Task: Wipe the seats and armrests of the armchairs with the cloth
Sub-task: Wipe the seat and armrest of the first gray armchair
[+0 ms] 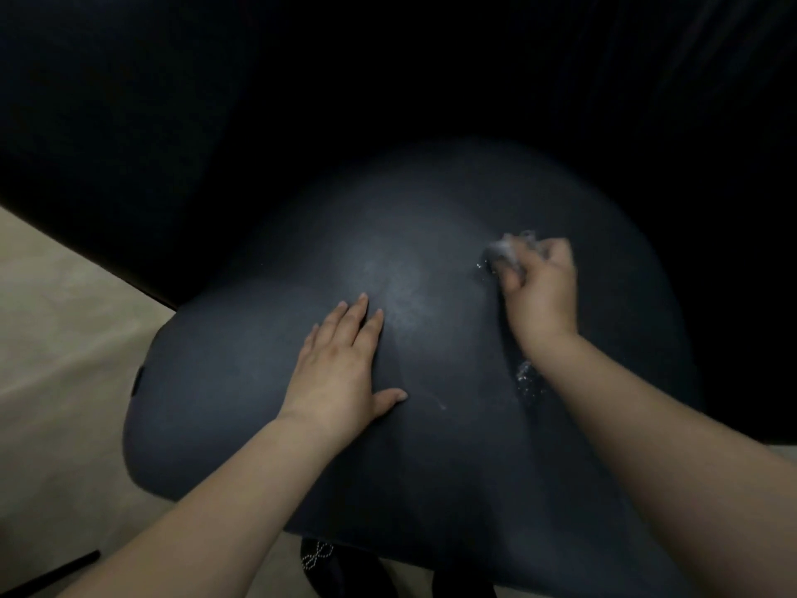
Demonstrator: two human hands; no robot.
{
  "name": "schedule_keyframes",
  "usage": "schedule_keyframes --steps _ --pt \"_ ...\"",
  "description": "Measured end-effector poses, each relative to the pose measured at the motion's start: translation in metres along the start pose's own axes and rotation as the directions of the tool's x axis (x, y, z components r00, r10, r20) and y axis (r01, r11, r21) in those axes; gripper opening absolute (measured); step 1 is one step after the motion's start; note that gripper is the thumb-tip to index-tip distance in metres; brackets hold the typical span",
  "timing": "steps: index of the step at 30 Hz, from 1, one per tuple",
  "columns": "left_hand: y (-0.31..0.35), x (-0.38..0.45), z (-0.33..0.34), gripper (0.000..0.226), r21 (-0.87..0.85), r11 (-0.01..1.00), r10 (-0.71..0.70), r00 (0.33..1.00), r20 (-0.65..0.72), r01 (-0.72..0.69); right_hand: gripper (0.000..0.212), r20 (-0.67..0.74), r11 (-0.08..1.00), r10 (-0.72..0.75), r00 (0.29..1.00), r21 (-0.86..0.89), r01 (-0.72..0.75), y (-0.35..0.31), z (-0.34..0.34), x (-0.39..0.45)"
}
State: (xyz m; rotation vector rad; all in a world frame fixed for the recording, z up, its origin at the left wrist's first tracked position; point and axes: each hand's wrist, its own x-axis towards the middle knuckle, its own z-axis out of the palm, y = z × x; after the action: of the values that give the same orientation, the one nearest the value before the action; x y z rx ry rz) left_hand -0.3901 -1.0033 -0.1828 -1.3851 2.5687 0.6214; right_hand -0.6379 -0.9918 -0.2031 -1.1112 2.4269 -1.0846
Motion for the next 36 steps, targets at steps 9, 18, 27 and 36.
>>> schedule_keyframes --steps 9,18,27,36 --pt "-0.004 0.016 -0.001 0.104 -0.002 1.0 0.013 1.0 -0.003 -0.013 0.031 0.003 0.99 0.125 0.992 0.066 -0.125 0.005 -0.008 0.027" --pt "-0.001 0.023 -0.006 0.104 -0.011 1.0 0.015 1.0 -0.004 -0.015 0.034 -0.037 0.974 0.162 0.986 0.167 -0.154 -0.003 -0.011 0.039" --pt "-0.001 0.024 -0.005 0.105 -0.013 1.0 0.015 1.0 0.005 -0.015 0.027 0.163 0.975 -0.196 0.967 -0.073 0.21 0.0 -0.007 0.017" --pt "0.007 0.017 -0.004 0.104 -0.033 0.999 0.028 1.0 0.01 -0.028 0.03 0.209 0.977 -0.208 0.955 -0.004 0.214 0.001 -0.02 -0.014"
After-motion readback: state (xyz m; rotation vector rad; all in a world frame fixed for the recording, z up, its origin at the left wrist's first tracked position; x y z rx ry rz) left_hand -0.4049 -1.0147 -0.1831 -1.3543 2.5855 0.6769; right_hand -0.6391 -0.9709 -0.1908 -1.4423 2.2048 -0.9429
